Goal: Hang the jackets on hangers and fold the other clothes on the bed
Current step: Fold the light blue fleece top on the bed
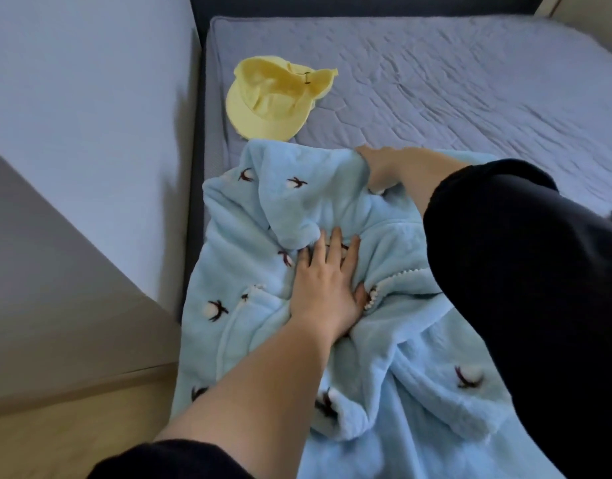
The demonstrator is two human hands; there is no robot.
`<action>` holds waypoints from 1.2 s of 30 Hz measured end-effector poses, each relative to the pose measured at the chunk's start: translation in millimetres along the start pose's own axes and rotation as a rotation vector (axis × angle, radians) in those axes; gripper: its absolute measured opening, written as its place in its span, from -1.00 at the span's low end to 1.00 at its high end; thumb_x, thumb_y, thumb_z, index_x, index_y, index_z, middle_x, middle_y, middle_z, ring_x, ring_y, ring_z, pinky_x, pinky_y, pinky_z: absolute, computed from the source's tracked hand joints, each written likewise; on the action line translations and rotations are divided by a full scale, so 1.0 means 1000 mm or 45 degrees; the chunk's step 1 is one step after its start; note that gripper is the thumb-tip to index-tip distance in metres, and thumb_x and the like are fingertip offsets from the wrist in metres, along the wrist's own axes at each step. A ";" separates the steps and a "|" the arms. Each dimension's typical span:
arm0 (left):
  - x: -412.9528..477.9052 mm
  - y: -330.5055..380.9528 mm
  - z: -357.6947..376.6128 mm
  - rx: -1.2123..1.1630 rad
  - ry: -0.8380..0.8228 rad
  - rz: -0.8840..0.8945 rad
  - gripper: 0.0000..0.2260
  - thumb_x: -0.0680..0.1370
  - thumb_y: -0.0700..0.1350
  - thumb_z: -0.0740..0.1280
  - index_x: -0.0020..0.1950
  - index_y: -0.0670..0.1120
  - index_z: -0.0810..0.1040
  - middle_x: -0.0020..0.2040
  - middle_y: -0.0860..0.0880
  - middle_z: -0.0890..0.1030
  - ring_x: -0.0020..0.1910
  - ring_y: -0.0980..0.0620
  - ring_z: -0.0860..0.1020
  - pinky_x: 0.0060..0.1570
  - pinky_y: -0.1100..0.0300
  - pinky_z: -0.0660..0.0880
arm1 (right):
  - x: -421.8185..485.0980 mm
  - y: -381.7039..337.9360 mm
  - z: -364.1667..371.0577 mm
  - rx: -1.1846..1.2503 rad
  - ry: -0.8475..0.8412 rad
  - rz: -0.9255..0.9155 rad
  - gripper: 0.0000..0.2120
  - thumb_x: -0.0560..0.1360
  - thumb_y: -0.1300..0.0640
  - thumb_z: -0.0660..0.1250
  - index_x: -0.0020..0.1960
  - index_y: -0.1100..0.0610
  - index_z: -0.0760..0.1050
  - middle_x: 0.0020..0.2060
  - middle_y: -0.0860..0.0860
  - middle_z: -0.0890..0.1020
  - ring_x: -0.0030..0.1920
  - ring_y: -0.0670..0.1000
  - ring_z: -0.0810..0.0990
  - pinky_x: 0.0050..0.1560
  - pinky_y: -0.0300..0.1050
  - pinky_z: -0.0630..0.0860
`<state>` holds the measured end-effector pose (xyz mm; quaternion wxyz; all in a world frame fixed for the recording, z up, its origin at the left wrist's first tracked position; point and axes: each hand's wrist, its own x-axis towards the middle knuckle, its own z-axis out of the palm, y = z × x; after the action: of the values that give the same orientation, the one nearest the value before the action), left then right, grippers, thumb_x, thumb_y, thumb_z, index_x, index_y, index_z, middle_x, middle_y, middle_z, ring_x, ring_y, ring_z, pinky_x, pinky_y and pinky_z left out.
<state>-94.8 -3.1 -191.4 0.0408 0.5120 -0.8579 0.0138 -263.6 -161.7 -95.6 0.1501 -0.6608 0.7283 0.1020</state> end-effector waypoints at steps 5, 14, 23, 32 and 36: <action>0.000 0.000 -0.001 0.035 -0.018 0.000 -0.36 0.59 0.19 -0.06 0.56 -0.05 -0.18 0.57 -0.16 -0.08 0.52 -0.21 -0.10 0.46 -0.16 -0.08 | -0.006 0.007 0.003 0.040 0.054 -0.019 -0.35 0.39 0.20 0.41 0.43 0.12 0.26 0.32 0.13 0.42 0.31 0.19 0.39 0.35 0.09 0.29; -0.018 0.017 -0.027 0.094 -0.008 -0.086 -0.41 0.62 0.14 -0.04 0.57 -0.04 -0.14 0.57 -0.14 -0.13 0.54 -0.15 -0.18 0.46 -0.16 -0.19 | -0.103 0.004 -0.003 -0.314 0.842 -0.273 -0.81 0.34 0.25 0.32 -0.08 0.14 0.38 -0.21 0.16 0.60 -0.11 0.20 0.51 0.07 0.00 0.28; -0.115 0.037 -0.077 -1.306 -0.093 -0.449 -0.65 0.58 -0.16 0.19 0.36 0.01 0.48 0.37 0.04 0.46 0.37 0.05 0.39 0.33 0.25 0.29 | -0.249 0.001 0.000 -0.351 1.342 -0.707 -0.83 0.29 0.35 0.12 -0.19 0.27 0.45 -0.45 0.15 0.46 -0.40 0.16 0.44 -0.08 0.03 0.46; -0.163 0.059 -0.145 -2.791 -0.171 -0.768 -0.56 0.31 0.18 0.42 0.08 -0.04 0.61 0.00 -0.02 0.69 0.00 0.04 0.64 0.01 0.12 0.54 | -0.359 0.000 0.072 -0.242 1.089 -0.692 -0.70 0.21 0.33 0.41 -0.06 0.25 0.54 -0.29 0.13 0.52 -0.28 0.19 0.51 -0.19 0.01 0.47; -0.176 0.049 -0.144 -3.041 0.172 -1.267 -0.68 0.47 0.11 0.34 0.09 -0.06 0.59 -0.01 -0.14 0.69 -0.08 -0.12 0.64 -0.17 0.03 0.57 | -0.382 -0.008 0.105 -0.387 1.069 -0.794 -0.67 0.24 0.27 0.38 0.01 0.20 0.57 -0.24 0.08 0.53 -0.25 0.14 0.50 -0.12 -0.02 0.43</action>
<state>-46.3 184.2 -62.1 0.5133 0.4195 -0.0543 -0.7467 -215.4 230.1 -58.1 -0.2277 -0.8437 0.4722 -0.1158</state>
